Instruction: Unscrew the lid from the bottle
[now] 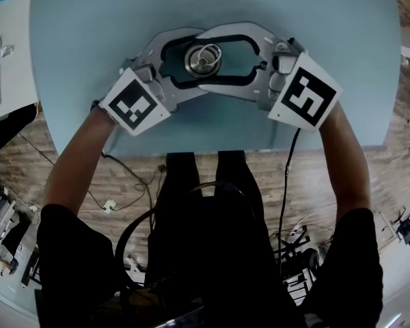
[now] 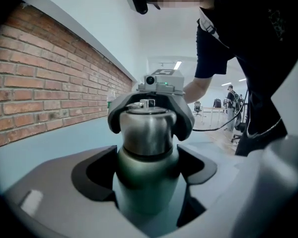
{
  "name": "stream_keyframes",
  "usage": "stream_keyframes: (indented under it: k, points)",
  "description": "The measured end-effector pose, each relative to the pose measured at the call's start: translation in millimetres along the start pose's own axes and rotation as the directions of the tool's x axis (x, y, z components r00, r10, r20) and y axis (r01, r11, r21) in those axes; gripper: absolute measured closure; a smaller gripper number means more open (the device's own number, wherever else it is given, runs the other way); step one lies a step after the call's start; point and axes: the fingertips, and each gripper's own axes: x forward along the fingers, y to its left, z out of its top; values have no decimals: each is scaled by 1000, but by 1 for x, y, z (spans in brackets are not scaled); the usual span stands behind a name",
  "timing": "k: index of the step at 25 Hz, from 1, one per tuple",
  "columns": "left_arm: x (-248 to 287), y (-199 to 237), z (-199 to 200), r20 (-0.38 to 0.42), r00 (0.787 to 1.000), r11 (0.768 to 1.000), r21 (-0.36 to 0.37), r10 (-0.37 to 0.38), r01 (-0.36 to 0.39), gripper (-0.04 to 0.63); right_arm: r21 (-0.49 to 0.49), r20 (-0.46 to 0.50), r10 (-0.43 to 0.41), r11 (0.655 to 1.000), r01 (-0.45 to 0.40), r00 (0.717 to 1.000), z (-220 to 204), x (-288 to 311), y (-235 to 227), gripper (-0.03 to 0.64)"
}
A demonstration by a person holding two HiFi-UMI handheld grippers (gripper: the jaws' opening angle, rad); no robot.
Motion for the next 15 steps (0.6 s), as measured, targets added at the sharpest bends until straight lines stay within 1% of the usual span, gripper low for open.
stream_keyframes:
  k: [9, 12, 15]
  points:
    - [2, -5, -1, -43, 995, 995, 30, -93, 95, 225, -40, -52, 135, 990, -137, 989, -1, -1, 4, 356]
    - [2, -5, -3, -52, 994, 995, 33, -95, 97, 224, -46, -73, 140, 989, -143, 988, -4, 0, 4, 356]
    - [2, -4, -3, -50, 995, 996, 24, -85, 86, 224, -38, -61, 118, 992, -121, 991, -5, 0, 3, 356]
